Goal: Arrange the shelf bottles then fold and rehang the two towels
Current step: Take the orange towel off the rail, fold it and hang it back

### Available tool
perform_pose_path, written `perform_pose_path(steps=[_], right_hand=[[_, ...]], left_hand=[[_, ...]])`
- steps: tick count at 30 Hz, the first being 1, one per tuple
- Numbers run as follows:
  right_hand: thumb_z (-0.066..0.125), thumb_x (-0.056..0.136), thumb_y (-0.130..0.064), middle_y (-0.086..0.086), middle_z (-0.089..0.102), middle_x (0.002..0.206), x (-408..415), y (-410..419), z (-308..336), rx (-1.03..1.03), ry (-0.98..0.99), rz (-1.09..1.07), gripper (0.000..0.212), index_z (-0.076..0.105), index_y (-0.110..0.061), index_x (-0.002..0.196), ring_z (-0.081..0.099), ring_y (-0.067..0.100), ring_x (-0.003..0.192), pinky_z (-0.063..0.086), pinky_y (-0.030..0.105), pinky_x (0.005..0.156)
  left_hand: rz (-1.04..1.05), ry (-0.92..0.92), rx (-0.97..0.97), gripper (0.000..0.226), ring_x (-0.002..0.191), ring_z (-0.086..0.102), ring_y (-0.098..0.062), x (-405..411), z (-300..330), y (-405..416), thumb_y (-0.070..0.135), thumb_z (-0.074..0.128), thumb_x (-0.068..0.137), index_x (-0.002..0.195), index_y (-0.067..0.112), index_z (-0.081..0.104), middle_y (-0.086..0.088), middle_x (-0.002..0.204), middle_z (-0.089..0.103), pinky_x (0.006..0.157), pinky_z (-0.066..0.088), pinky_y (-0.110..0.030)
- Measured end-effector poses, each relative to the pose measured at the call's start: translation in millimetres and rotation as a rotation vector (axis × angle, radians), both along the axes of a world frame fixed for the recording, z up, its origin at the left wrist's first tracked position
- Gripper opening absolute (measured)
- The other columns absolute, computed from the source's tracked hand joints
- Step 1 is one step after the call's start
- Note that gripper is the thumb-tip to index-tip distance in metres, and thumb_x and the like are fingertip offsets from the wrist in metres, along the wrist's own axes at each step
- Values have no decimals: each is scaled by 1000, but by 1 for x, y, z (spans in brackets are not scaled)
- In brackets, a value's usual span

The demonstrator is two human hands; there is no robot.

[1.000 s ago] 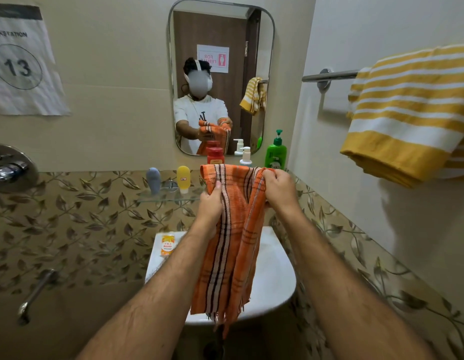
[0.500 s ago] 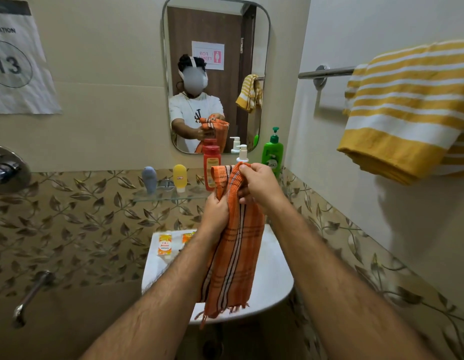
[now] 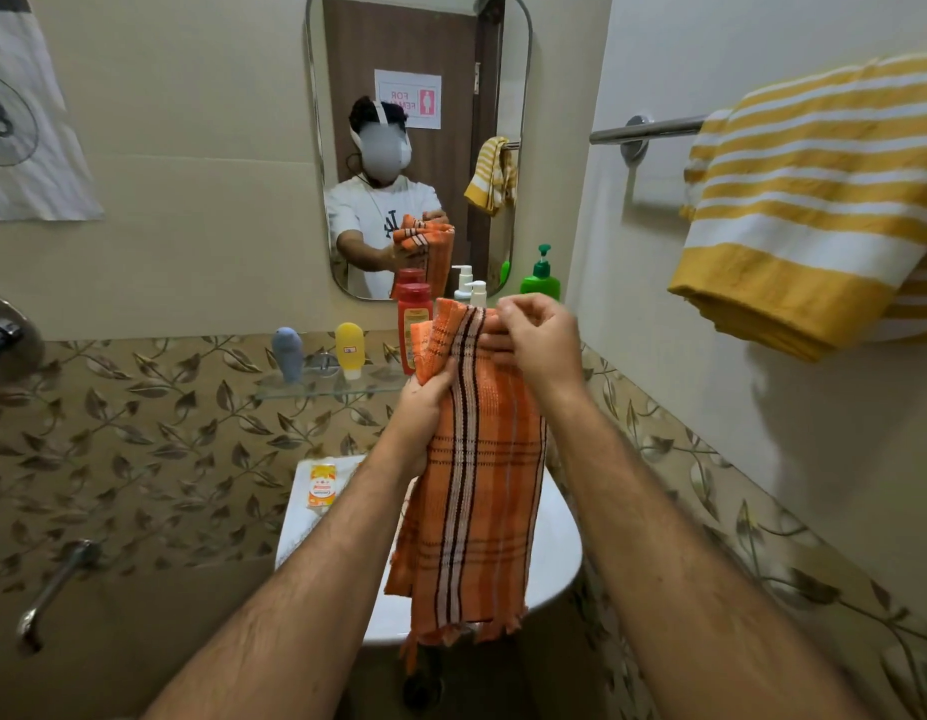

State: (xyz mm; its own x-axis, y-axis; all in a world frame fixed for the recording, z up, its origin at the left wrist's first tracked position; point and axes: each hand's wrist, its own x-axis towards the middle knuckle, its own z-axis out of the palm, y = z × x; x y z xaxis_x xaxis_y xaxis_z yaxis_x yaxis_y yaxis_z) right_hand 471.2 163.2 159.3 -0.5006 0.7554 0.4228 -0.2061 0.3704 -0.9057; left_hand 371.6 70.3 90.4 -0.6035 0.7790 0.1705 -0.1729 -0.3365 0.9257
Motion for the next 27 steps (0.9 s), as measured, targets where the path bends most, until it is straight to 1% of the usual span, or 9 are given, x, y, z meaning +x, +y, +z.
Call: perform_pose_path(steps=[3,6,9,11,13,18,21,24,27], right_hand=[[72,85,-46,-6,62,101,14,25,-13,155,-80,-371,50,55,-16,122,64,12,90,58,33,79],[78,62,-66,2,58,123,28,49,-29,-156,-215,25,105,38,-14,144,61,25,111,53,42,91],[77,73,-43,19,69,120,40,58,-35,-344,-163,494,70,58,-7,130,69,35,107,59,46,85],[69,87,-24,21,69,118,40,61,-29,-320,-104,501,45,61,-3,126,70,35,104,59,46,85],[66,90,-16,22,69,115,37,63,-20,-335,-19,464,39,61,2,125,71,34,98,61,43,81],[62,94,-13,16,73,102,39,68,5,-308,65,354,28,64,1,118,73,30,87,62,40,74],[60,96,-13,15,74,97,36,75,19,-297,99,275,19,68,-2,109,74,28,82,62,39,70],[62,96,-17,18,73,101,29,86,25,-250,83,154,16,68,-5,105,74,31,87,62,44,77],[72,87,-41,12,74,104,23,98,28,-151,25,-12,34,65,-13,105,74,28,92,60,48,84]], left_hand=[[-21,-30,17,31,90,71,-29,-1,11,4,31,48,102,116,9,63,-14,101,71,77,60,-41],[-103,-111,58,46,100,69,-33,-2,23,8,38,43,102,131,4,56,-18,113,68,84,58,-45],[-183,-155,69,52,101,67,-34,-1,35,15,43,40,101,133,5,54,-18,113,67,87,57,-47],[-158,-130,56,48,92,69,-30,-4,40,20,43,39,102,125,5,59,-15,106,68,84,58,-43],[-143,-70,41,51,94,69,-30,-8,42,26,47,41,100,124,6,60,-16,110,67,86,57,-44],[-251,84,30,91,110,67,-36,-10,42,31,72,61,69,134,9,55,-19,121,68,81,59,-43],[-282,146,49,87,102,70,-30,-12,43,40,52,79,72,137,4,48,-16,115,70,77,60,-38],[-169,131,63,51,90,72,-25,-14,52,60,17,64,92,136,-2,47,-14,105,71,72,61,-33],[-128,142,133,40,97,70,-30,-24,62,84,12,59,95,132,1,50,-16,109,70,77,60,-37]])
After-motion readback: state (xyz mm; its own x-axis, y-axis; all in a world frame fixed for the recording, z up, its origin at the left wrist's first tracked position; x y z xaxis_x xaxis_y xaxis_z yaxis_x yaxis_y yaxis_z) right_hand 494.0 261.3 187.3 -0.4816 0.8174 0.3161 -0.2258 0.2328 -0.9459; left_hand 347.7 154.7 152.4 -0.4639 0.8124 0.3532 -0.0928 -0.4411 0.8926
